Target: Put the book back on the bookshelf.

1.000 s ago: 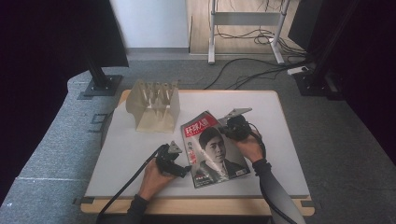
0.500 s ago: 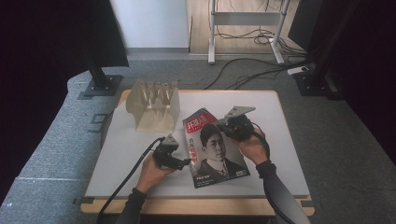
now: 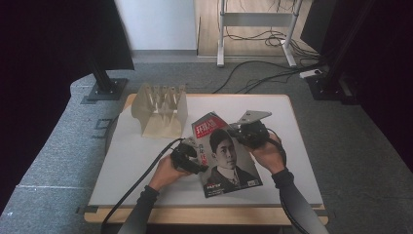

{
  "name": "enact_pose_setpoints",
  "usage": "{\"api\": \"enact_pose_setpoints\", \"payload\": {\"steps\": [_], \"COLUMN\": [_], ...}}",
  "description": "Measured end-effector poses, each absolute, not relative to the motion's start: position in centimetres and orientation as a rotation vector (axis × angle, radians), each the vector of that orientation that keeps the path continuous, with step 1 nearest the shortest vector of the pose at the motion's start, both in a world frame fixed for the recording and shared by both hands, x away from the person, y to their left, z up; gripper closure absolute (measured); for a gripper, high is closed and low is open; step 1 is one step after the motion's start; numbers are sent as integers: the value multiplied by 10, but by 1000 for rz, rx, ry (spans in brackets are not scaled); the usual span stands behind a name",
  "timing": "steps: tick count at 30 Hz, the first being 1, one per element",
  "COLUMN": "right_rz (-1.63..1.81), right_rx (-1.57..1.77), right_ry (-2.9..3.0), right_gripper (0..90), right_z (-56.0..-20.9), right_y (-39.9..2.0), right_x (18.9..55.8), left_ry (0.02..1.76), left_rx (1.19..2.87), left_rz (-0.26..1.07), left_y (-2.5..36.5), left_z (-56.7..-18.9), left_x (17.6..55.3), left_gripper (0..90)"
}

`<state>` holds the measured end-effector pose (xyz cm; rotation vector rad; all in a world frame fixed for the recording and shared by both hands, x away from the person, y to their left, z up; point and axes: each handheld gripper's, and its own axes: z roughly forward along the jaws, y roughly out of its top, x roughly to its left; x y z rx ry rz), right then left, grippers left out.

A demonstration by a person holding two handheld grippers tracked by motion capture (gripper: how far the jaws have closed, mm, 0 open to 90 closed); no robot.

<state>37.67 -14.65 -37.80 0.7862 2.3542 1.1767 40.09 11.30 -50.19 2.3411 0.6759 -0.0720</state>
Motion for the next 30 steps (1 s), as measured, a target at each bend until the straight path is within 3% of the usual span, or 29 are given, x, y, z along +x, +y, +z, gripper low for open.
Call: {"api": "enact_pose_setpoints", "payload": {"steps": [10,30], "right_rz": [1204,1252], "right_rx": [740,671], "right_ry": [2371,2354], "right_gripper": [869,868], "right_z": [-374,-358], "right_y": [-145,-148], "right_x": [374,366], "left_ry": [650,666], "left_rx": [2342,2311], "left_rz": [-183,-154], "left_y": [112,106], "left_z": [-500,-476], "left_x": [411,418], "left_gripper": [328,611]}}
